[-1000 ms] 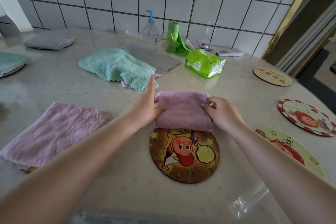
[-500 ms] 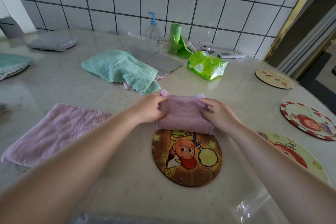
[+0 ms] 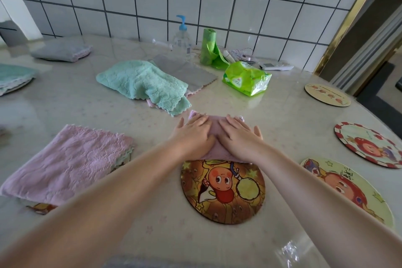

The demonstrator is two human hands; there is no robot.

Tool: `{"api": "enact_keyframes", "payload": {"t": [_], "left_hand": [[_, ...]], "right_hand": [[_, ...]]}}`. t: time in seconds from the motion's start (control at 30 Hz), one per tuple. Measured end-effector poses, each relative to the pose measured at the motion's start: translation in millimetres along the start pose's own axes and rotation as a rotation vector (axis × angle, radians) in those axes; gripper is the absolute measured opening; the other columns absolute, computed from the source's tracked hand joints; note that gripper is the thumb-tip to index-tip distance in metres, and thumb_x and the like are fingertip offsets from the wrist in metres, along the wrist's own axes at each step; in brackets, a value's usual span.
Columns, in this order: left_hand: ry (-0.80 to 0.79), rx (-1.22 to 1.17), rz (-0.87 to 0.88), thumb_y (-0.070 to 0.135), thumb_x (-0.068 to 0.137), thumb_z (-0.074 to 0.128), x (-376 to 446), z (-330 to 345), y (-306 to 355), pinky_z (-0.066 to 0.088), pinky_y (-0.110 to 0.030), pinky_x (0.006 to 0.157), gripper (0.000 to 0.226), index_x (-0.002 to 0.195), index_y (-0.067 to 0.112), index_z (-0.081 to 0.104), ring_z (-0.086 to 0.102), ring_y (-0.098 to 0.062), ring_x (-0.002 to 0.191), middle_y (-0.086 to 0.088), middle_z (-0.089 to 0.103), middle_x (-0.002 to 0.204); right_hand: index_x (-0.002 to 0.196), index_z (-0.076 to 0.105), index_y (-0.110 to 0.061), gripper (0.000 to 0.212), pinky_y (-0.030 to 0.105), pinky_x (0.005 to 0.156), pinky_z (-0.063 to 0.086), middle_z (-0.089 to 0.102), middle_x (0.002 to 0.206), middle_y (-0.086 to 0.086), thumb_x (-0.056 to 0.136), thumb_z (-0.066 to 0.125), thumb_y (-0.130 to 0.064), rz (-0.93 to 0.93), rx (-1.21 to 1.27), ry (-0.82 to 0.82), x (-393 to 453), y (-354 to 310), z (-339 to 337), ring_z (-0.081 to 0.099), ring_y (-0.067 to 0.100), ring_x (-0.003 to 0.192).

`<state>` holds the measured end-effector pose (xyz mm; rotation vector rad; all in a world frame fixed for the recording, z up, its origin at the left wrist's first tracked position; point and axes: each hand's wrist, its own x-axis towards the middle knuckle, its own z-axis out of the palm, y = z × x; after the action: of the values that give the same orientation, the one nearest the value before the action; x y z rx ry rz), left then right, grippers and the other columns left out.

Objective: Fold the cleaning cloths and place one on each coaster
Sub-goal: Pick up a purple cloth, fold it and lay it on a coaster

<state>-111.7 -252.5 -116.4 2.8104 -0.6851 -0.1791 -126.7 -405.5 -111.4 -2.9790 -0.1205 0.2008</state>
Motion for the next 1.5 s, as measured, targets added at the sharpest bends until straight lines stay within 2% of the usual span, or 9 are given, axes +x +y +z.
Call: {"api": "enact_keyframes", "payload": {"t": [0.27,0.4,0.5,0.6,0.73,0.83,1.1,1.2,1.5], "left_hand": [[-0.048,0.060,-0.098,0.057,0.093,0.015,-13,-3,-15,-0.005,-0.047,0.117,0.070,0.148,0.019,-0.004,-0.009,-0.019,0.144,-0.004,-0.011,0.157],[0.045,0.009,-0.100,0.047,0.096,0.027,-32,-7,-24,0.006,-0.046,0.117,0.062,0.149,0.019,0.009,0.008,-0.023,0.144,-0.008,0.011,0.157],[0.136,-0.201,-0.060,0.033,0.096,0.040,-45,-9,-33,0.020,-0.044,0.114,0.052,0.145,0.021,0.028,0.029,-0.022,0.137,-0.005,0.035,0.149],[0.137,-0.331,-0.035,0.023,0.095,0.044,-46,-11,-33,0.024,-0.038,0.113,0.045,0.140,0.021,0.039,0.036,-0.020,0.132,-0.004,0.043,0.143],[0.192,-0.527,-0.015,0.003,0.089,0.050,-40,-17,-21,0.033,-0.021,0.093,0.040,0.129,0.009,0.053,0.048,-0.017,0.117,-0.007,0.056,0.123],[0.257,-0.653,0.016,-0.003,0.087,0.051,-43,-25,-12,0.035,-0.009,0.090,0.043,0.129,0.007,0.052,0.047,-0.006,0.116,-0.005,0.052,0.135],[0.232,-1.104,-0.038,0.000,0.087,0.057,-90,-31,-1,0.055,-0.022,0.077,0.039,0.121,0.020,0.059,0.066,-0.004,0.092,0.002,0.067,0.109],[0.190,-1.036,-0.034,0.001,0.084,0.062,-107,-18,-1,0.052,-0.028,0.088,0.042,0.116,0.028,0.062,0.065,-0.002,0.093,0.008,0.069,0.103],[0.249,-0.789,0.018,0.004,0.083,0.064,-120,2,-4,0.039,-0.001,0.084,0.043,0.121,0.025,0.060,0.055,0.013,0.100,0.020,0.055,0.117]], "right_hand": [[0.148,-0.003,-0.030,0.072,0.056,0.114,0.001,-0.003,0.158,-0.004,0.089,0.012,-0.067,0.158,-0.007,-0.068,-10,24,-2,-0.001,0.015,0.145],[0.142,0.031,-0.026,0.058,0.044,0.101,0.035,0.050,0.135,0.000,0.091,0.037,-0.054,0.113,0.085,0.216,-26,33,-5,0.043,0.025,0.127],[0.130,0.049,-0.029,0.042,0.028,0.081,0.046,0.061,0.111,-0.009,0.090,0.052,-0.039,0.086,0.328,0.297,-45,42,-6,0.057,0.010,0.098],[0.126,0.054,-0.031,0.040,0.020,0.071,0.040,0.057,0.102,-0.013,0.087,0.061,-0.032,0.065,0.525,0.244,-49,38,-6,0.056,0.002,0.084],[0.115,0.061,-0.030,0.035,0.029,0.071,0.049,0.059,0.089,-0.010,0.082,0.065,-0.019,0.050,0.603,0.290,-47,24,-7,0.060,0.015,0.085],[0.109,0.064,-0.031,0.031,0.026,0.067,0.048,0.062,0.095,-0.005,0.083,0.063,-0.014,0.062,0.698,0.352,-53,18,-16,0.059,0.011,0.080],[0.092,0.069,-0.037,0.030,0.021,0.046,0.044,0.064,0.074,-0.009,0.084,0.064,-0.009,0.049,0.997,0.322,-108,16,-27,0.053,0.002,0.049],[0.094,0.070,-0.036,0.029,0.020,0.050,0.042,0.063,0.060,-0.015,0.083,0.065,-0.010,0.064,0.990,0.267,-126,19,-17,0.052,0.000,0.050],[0.096,0.066,-0.043,0.030,0.014,0.059,0.042,0.062,0.059,-0.024,0.083,0.066,-0.015,0.072,0.891,0.235,-147,16,1,0.051,-0.003,0.054]]}}
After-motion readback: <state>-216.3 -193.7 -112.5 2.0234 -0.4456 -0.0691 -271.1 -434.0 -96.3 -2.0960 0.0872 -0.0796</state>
